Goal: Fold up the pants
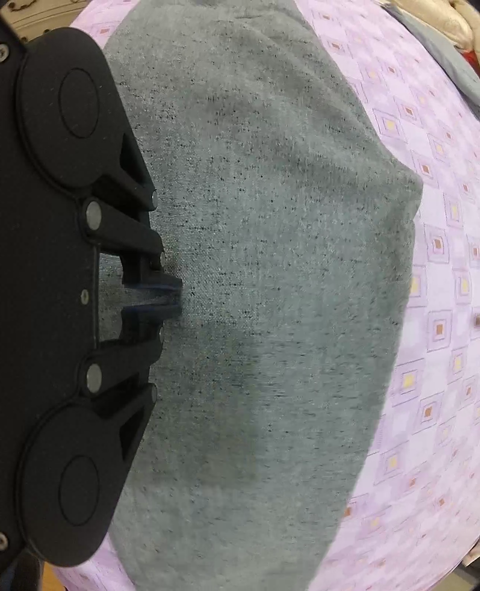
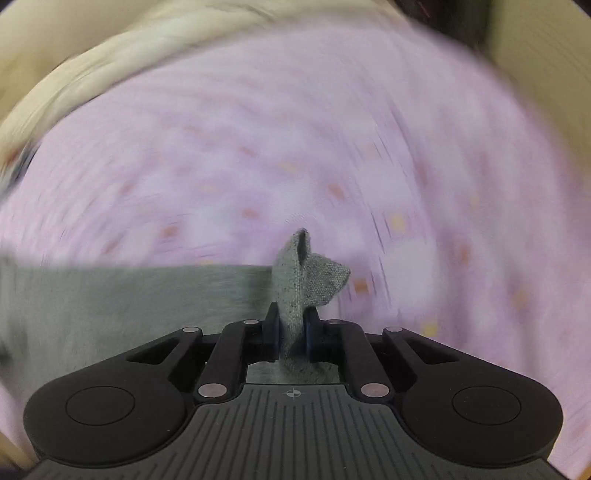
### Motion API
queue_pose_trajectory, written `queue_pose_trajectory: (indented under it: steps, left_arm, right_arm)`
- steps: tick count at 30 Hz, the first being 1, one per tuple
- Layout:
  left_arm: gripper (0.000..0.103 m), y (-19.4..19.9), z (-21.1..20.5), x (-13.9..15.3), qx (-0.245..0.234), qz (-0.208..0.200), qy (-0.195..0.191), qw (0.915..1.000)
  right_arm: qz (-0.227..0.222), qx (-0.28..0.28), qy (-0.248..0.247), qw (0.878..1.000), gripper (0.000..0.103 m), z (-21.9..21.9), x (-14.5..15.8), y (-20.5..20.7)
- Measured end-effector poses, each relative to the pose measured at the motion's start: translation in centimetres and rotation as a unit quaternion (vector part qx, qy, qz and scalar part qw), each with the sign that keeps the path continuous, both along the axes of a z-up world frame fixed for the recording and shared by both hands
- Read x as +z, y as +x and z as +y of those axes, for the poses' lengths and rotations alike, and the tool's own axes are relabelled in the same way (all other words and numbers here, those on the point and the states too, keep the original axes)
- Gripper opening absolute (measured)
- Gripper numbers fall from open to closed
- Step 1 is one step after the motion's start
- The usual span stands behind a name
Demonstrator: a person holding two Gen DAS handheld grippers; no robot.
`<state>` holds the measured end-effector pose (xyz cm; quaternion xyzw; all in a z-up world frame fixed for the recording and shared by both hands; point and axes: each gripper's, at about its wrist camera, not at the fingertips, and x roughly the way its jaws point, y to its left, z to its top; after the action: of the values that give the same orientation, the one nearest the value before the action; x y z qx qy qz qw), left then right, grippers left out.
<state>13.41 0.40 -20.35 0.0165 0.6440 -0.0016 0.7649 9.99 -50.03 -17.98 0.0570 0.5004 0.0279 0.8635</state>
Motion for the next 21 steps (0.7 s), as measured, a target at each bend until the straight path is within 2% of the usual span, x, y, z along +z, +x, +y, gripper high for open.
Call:
queue_pose_trajectory:
  steps: [2, 5, 9, 14, 17, 19, 21]
  left_arm:
    - [0.012, 0.5, 0.1, 1.4, 0.009, -0.021, -0.013, 0.9997]
    - [0.013, 2.3, -0.3, 3.8, 0.012, -0.062, -0.031, 0.9975]
    - [0.013, 7.0, -1.0, 5.9, 0.017, -0.1, -0.058, 0.9932]
    - [0.013, 11.6, -3.7, 5.9, 0.008, -0.113, -0.064, 0.9915]
    - [0.013, 12.7, -5.3, 4.8, -0.011, -0.1, -0.055, 0.9934]
    - [0.014, 12.3, -5.9, 3.0, -0.032, -0.054, -0.048, 0.9969]
    - [0.014, 10.2, -6.2, 1.3, -0.062, -0.014, -0.05, 0.9967]
  right_arm:
    - [-0.041, 0.068, -0.048, 0.996, 0.012, 2.3, 1.6, -3.2]
    - [-0.006, 0.112, -0.096, 0.989, 0.012, 3.3, -0.1, -6.7]
    - [0.005, 0.121, -0.106, 0.987, 0.012, 3.9, -1.5, -8.1]
    - [0.008, 0.099, -0.091, 0.991, 0.012, 3.2, -1.8, -7.5]
    - [0.006, 0.098, -0.087, 0.991, 0.012, 3.4, -1.6, -7.9]
    - [0.004, 0.094, -0.086, 0.992, 0.012, 3.3, -1.7, -8.0]
    - [0.004, 0.083, -0.079, 0.993, 0.013, 2.7, -1.9, -7.6]
